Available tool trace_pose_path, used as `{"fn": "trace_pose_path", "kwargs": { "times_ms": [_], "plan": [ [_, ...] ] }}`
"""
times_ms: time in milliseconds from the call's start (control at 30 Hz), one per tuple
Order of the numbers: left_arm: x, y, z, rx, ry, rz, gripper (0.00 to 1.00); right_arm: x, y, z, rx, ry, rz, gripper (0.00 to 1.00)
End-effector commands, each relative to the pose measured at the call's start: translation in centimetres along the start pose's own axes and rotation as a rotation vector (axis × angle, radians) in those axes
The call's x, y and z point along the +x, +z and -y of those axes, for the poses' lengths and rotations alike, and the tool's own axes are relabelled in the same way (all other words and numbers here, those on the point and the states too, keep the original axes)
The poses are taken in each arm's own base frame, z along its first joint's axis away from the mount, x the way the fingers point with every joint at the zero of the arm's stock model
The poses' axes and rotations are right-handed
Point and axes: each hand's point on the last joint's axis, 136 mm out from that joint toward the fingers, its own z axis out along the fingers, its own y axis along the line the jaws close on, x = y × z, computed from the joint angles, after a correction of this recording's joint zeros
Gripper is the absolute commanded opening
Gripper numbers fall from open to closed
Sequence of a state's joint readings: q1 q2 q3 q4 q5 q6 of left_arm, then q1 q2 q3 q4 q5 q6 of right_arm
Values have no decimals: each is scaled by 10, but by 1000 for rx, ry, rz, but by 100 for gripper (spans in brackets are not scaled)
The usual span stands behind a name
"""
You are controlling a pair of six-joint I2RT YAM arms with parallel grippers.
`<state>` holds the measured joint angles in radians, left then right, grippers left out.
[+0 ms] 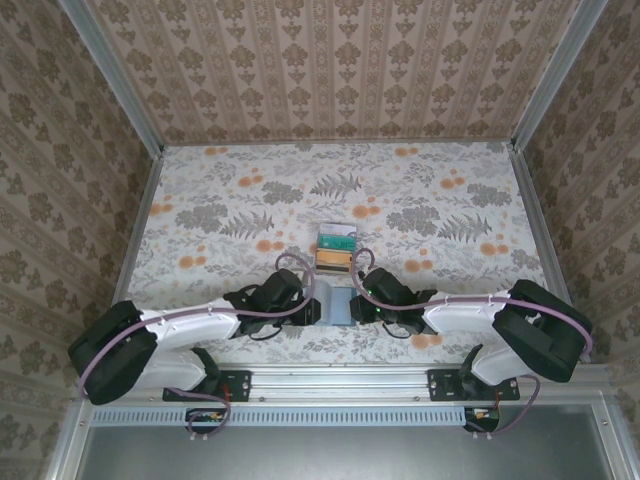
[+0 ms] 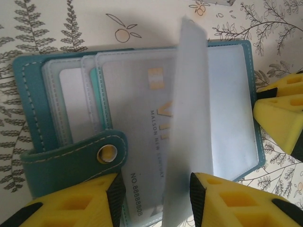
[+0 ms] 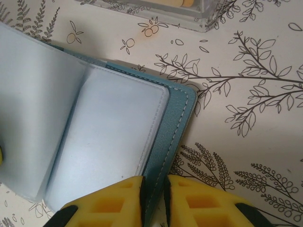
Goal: Take the credit cards out of the card holder
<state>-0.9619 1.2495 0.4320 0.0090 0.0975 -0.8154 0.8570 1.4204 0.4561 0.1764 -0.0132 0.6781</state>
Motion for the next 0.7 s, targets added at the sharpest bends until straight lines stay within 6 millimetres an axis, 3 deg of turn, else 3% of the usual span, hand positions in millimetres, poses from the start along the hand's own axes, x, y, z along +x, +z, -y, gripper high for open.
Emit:
{"fn": "trace_pose_path", "kwargs": {
  "times_ms": [0, 167, 333, 433, 667],
  "plan": [
    [1, 3, 14, 47, 16, -21, 46, 0, 2, -4, -3, -1, -7, 22],
    [-1, 2, 24, 68, 39, -18, 52, 1, 2, -4, -1, -1, -7, 22],
    [-2, 1, 27, 71, 52, -16, 86, 1, 2, -3, -1, 2, -6, 22],
    [-2, 0, 28, 71, 56, -13, 100, 1, 2, -3, -1, 4, -2, 23],
    [-5, -5, 32, 78, 69, -3, 100, -4, -4, 1, 23, 9, 25, 29]
  ]
}}
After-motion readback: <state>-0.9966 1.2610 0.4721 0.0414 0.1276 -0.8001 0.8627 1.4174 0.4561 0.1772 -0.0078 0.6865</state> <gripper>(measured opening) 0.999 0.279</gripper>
